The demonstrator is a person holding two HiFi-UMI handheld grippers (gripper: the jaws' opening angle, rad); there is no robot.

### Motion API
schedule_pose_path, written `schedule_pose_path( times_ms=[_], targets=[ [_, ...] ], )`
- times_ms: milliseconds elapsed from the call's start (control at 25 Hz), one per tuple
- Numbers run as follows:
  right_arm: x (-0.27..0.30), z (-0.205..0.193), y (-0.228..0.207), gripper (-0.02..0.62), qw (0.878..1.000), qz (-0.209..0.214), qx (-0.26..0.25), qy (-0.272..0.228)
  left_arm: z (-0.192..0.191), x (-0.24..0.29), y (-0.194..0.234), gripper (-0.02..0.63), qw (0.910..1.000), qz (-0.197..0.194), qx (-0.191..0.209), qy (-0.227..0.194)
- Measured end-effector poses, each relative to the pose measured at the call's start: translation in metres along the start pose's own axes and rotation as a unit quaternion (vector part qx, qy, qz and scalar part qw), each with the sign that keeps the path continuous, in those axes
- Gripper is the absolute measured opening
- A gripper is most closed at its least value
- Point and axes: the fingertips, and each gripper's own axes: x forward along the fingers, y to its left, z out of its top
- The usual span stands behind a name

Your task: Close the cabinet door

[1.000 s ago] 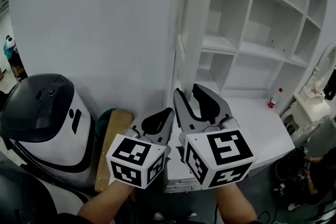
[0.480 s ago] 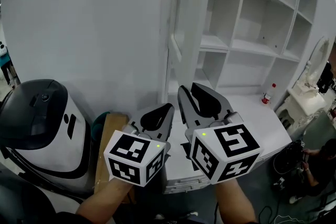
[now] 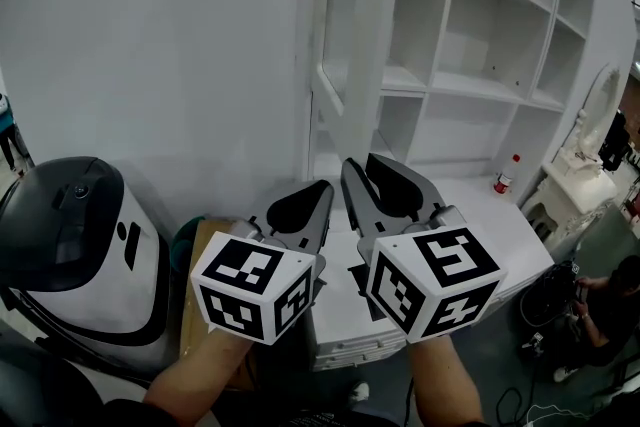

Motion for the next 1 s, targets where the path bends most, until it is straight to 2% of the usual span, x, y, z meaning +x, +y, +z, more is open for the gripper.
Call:
schedule_pose_path(
  times_ms=[320,680,1000],
  targets=[
    [-0.004,-0.001,-0.012,0.076,1.0,-0.004,0.016,0.002,0.009,0.005,0.002,0.012,0.9998,-0.005,0.011,-0.014],
    [-0.01,-0.002,-0.036,0.071,0.999,-0.025,0.026,0.005,0.005,0.017,-0.007,0.012,0.9996,-0.025,0.001,-0.015],
    [-0.011,-0.002,-0.045,0.069,0.999,-0.023,0.029,0.004,0.005,0.026,-0.011,0.012,0.9994,-0.032,0.002,-0.015]
  ],
)
